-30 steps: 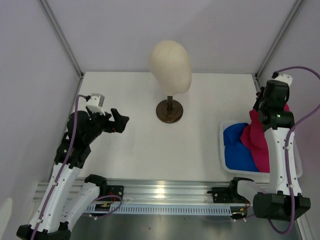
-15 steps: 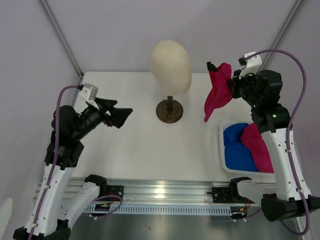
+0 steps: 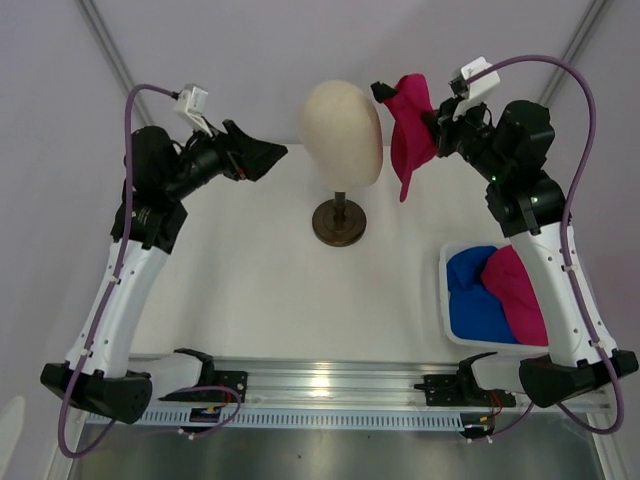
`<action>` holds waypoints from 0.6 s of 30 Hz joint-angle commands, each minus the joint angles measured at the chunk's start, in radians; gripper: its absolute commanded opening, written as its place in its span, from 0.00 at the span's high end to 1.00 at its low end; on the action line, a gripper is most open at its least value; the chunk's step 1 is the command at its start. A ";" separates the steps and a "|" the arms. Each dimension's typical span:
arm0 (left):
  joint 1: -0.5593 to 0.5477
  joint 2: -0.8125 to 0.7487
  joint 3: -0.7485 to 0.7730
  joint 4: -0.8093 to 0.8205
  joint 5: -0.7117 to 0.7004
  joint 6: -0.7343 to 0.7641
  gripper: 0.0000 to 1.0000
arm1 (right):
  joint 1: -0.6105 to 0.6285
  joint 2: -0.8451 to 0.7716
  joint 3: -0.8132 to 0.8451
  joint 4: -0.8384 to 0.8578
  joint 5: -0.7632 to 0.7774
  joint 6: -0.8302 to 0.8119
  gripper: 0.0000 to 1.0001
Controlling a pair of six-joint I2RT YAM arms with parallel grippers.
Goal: Stack the hats
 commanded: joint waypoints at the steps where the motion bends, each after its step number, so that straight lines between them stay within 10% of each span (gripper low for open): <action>1: -0.004 0.038 0.077 0.056 -0.001 -0.078 0.01 | 0.027 0.019 0.062 0.124 0.076 -0.005 1.00; 18: -0.011 0.291 0.433 -0.092 -0.065 -0.008 0.01 | 0.205 0.271 0.353 0.117 -0.016 -0.101 1.00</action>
